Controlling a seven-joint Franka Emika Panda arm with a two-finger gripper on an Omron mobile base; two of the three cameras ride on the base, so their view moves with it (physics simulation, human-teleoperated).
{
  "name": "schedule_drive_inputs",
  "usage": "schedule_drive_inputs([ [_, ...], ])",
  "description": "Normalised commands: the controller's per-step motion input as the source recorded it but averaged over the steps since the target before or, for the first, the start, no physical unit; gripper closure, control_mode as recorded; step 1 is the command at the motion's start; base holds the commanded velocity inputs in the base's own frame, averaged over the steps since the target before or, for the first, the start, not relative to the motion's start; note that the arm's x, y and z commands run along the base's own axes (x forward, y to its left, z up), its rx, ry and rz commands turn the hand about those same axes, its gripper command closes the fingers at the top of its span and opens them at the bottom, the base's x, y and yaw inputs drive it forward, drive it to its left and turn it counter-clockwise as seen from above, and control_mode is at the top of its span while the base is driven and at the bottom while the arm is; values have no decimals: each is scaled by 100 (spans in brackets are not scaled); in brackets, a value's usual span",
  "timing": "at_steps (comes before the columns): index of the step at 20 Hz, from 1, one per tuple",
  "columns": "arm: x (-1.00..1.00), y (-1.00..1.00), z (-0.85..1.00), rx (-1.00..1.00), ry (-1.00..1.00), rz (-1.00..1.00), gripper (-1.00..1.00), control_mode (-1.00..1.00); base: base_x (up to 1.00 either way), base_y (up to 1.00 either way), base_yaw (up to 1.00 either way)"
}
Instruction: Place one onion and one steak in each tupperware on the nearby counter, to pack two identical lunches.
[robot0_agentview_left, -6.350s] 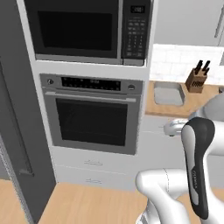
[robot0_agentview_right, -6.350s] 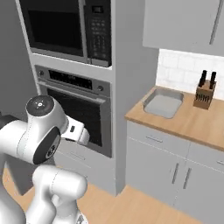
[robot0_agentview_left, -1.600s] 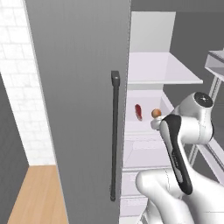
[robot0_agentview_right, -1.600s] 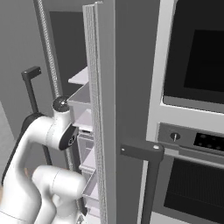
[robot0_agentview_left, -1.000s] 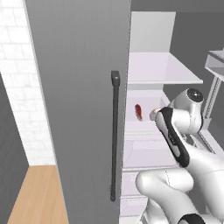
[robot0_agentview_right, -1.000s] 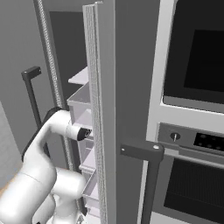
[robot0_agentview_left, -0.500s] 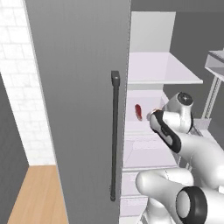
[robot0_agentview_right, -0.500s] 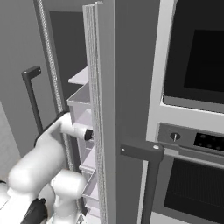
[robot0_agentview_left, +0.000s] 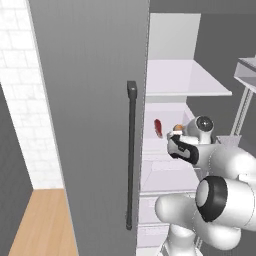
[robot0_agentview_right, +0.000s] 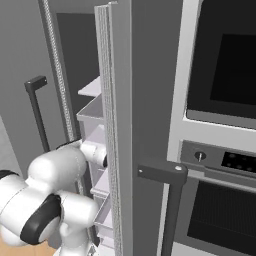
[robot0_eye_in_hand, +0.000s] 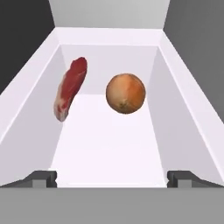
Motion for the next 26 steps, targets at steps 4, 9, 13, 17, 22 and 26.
schedule_drive_inputs([
  [4,31,-12,0,0,0,-13,-100,-100,0,0,0],
  [9,25,-9,0,1,0,-15,-100,-100,0,0,0],
  [13,15,-15,0,4,0,-9,-100,-100,0,0,0],
  [17,21,-24,0,7,0,0,-100,-100,0,0,0],
  [22,24,-20,0,7,1,0,-100,-100,0,0,0],
  [26,25,-2,0,5,2,0,-100,-100,0,0,0],
])
